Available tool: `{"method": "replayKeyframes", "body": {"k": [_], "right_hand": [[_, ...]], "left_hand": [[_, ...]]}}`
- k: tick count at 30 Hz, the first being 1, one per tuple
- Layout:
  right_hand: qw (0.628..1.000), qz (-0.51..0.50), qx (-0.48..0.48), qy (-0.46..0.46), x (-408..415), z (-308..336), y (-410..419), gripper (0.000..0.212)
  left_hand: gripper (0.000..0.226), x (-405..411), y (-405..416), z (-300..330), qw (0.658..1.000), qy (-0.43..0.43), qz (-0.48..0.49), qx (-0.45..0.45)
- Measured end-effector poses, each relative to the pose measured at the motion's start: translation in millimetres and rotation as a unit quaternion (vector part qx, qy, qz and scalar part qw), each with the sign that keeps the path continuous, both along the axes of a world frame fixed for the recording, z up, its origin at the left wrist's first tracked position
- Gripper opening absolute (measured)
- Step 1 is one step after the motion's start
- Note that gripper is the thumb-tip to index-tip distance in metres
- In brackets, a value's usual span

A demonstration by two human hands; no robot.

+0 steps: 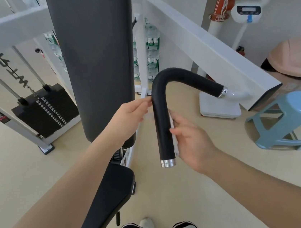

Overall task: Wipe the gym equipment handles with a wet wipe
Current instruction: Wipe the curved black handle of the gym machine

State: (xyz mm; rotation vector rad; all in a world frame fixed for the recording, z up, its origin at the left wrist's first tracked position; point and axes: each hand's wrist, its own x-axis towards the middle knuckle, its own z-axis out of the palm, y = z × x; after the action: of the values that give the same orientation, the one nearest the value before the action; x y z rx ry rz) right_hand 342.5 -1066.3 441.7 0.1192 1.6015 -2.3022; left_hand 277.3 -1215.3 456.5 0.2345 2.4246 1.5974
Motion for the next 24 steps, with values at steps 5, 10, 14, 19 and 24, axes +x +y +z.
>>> {"method": "replayKeyframes", "body": {"k": [5,10,14,19,24], "right_hand": [[0.874,-0.020,0.395,0.282,18.0,-22.5,-19.1,0.046],[0.539,0.177,0.577,0.588,-14.7,-20.4,16.7,0.058],[0.461,0.156,0.654,0.579,-64.1,15.4,13.4,0.052],[0.448,0.190,0.663,0.569,-69.1,23.0,4.8,0.046],[0.487,0.106,0.750,0.436,-120.3,59.2,5.1,0.046]], "left_hand": [[0.034,-19.6,6.4,-6.3,0.998,-0.035,-0.029,0.046],[0.036,-35.5,3.2,-9.3,0.998,-0.004,-0.040,0.040],[0.037,-48.5,-3.2,-4.6,0.998,-0.004,-0.033,0.059],[0.036,-52.7,-16.1,-8.7,0.997,-0.021,-0.029,0.072],[0.037,-55.0,-16.3,1.7,0.995,-0.030,-0.041,0.083]]}}
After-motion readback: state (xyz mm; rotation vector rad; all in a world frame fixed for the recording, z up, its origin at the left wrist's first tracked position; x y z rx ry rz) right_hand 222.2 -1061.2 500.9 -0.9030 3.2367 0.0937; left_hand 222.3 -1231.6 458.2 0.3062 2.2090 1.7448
